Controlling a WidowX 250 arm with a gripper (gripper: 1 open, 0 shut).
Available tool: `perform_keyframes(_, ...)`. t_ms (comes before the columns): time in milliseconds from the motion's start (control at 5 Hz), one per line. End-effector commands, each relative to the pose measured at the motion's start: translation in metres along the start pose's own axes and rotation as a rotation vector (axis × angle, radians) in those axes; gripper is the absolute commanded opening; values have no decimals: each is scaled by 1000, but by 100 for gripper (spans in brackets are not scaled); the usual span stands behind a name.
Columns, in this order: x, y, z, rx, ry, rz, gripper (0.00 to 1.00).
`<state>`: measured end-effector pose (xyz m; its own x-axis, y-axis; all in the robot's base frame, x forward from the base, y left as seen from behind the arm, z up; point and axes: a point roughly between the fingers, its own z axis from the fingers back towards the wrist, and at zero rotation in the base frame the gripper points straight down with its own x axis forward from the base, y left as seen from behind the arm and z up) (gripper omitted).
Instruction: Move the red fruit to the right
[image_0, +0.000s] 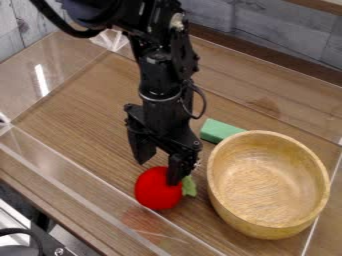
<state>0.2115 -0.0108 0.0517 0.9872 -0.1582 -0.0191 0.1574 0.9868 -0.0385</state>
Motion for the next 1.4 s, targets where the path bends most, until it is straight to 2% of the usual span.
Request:
perform_keyframes(0, 8, 0, 13, 11, -50, -18, 100)
perform_keyframes(600, -2, 2, 21, 15, -53, -17, 100)
perform_keyframes(800, -4, 4, 2, 12, -28, -29, 100)
perform_keyframes(1000, 0, 3, -9, 9, 0, -8, 100)
perform_keyframes(1200, 6, 3, -9, 10, 7, 15, 0)
